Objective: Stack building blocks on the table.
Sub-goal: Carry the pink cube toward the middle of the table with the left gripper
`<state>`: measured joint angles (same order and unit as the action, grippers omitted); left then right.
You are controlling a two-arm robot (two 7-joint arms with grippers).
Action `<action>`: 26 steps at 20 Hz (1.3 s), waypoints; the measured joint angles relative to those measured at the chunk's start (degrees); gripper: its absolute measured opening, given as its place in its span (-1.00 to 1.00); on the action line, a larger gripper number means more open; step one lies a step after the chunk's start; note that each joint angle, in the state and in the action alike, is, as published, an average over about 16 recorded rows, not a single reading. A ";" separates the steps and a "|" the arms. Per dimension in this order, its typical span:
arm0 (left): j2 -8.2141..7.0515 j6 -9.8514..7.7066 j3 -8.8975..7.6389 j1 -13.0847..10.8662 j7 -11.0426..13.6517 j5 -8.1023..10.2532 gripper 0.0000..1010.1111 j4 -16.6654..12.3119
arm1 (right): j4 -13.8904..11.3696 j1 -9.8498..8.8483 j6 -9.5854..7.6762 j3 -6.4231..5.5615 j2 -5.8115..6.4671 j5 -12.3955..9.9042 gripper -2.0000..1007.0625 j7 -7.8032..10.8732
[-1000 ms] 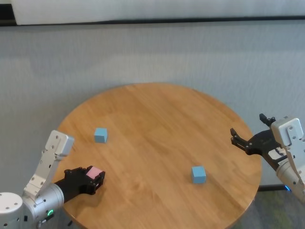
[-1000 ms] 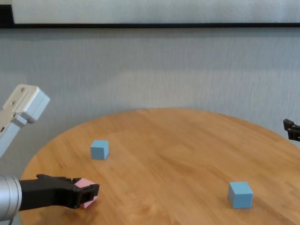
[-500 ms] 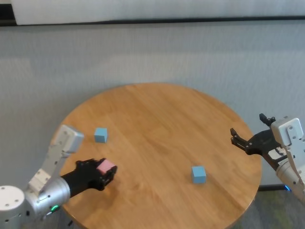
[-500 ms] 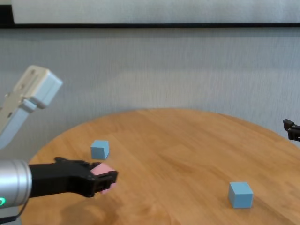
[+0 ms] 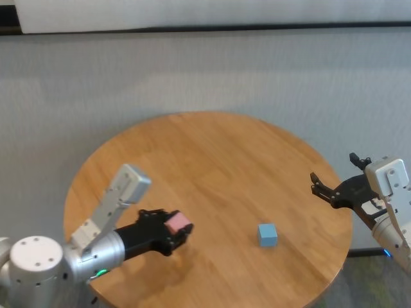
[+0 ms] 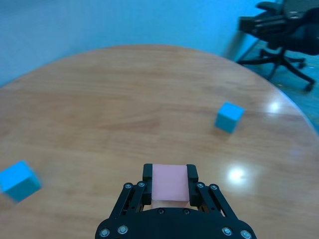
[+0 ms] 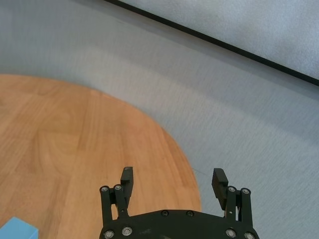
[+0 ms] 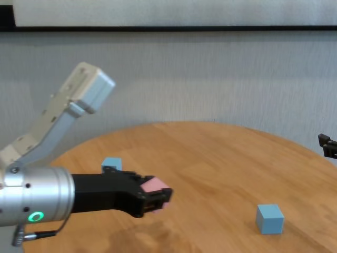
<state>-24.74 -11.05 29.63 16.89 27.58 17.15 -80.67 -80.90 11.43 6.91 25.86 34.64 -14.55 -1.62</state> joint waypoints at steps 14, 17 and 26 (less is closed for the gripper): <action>4.14 1.51 6.31 6.15 4.76 -4.13 -0.19 7.14 | 0.00 0.00 0.00 0.00 0.00 0.00 0.99 0.00; 5.08 1.84 7.03 7.36 4.87 -5.08 -0.19 9.26 | 0.00 0.00 0.00 0.00 0.00 0.00 0.99 0.00; 6.79 1.87 7.44 9.28 4.27 -7.15 -0.19 13.55 | 0.00 0.00 0.00 0.00 0.00 0.00 0.99 0.00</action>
<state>-17.95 -9.18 37.07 26.17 31.86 10.01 -67.13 -80.90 11.43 6.91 25.86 34.64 -14.55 -1.62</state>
